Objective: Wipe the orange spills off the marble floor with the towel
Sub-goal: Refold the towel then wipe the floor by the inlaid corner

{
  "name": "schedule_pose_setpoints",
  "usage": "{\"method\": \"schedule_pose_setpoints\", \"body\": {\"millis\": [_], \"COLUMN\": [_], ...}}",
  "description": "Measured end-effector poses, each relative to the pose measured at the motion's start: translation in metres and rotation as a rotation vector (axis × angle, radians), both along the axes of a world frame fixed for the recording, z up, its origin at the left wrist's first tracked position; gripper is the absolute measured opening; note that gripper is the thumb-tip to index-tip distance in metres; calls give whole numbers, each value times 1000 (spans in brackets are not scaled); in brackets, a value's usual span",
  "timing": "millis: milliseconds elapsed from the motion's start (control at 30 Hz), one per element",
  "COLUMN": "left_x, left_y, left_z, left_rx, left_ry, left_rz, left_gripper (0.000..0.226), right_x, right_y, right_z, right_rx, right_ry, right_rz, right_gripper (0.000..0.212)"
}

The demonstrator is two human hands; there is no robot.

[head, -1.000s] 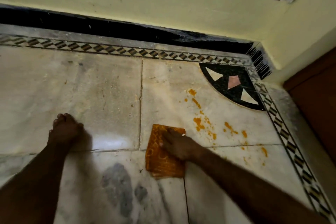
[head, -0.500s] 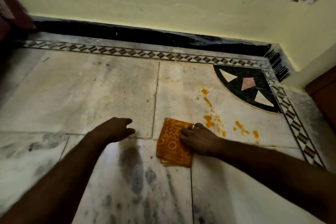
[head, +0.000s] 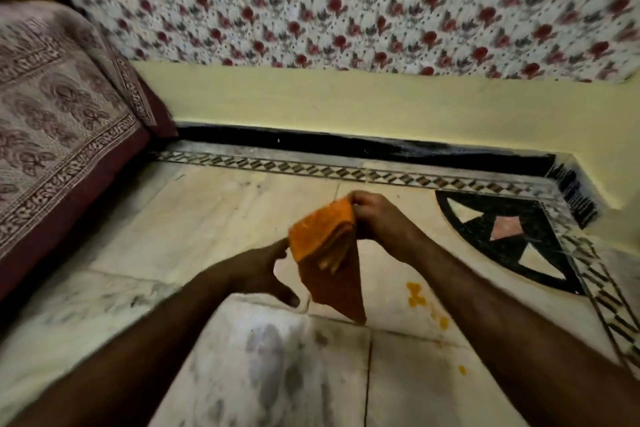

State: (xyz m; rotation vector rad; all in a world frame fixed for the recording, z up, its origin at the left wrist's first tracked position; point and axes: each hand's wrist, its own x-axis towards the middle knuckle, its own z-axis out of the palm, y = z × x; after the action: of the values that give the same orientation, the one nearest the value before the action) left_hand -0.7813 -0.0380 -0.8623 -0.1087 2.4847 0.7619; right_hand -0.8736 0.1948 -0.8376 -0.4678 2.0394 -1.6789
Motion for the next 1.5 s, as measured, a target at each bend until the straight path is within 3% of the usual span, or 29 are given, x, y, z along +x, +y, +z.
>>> {"method": "schedule_pose_setpoints", "body": {"millis": [133,233,333,367,467,533,667,867,1000,1133,1233,1267,1400,1500], "left_x": [-35,-61,-76,-78,-81,-85,-93,-93,-93,-98,-99,-99,-102,-101], "left_y": [50,71,79,81,89,96,117,155,170,167,158,155,140,128], "left_z": [67,118,152,156,161,160,159,148,145,147,151,151,149,152], "left_rx": [435,694,796,802,750,772,820,831,849,896,977,999,944,949], "left_ry": [285,439,529,551,574,555,454,341,340,332,295,285,288,268], "left_rz": [121,123,148,166,132,136,45,-27,28,131,196,205,243,270], "left_gripper": [79,68,84,80,40,26,40,40,33,45,45,41,32,34], "right_x": [-7,-18,-22,-22,-20,-18,-12,9,14,20,18,17,13,11], "right_y": [6,28,53,59,72,77,99,122,112,88,74,72,67,72], "right_z": [74,118,148,152,153,145,119,103,107,112,105,102,96,101], "right_rx": [-188,-224,-197,-189,-168,-107,52,129,244,242,346,357,193,-6], "right_ry": [-13,67,103,109,113,122,122,139,280,343,426,440,380,188], "right_rz": [-147,-260,-345,-355,-416,-471,-622,-717,-694,-590,-495,-493,-479,-470], "right_gripper": [16,29,26,22,25,31,38,17,8,27,64,62,20,19]}}
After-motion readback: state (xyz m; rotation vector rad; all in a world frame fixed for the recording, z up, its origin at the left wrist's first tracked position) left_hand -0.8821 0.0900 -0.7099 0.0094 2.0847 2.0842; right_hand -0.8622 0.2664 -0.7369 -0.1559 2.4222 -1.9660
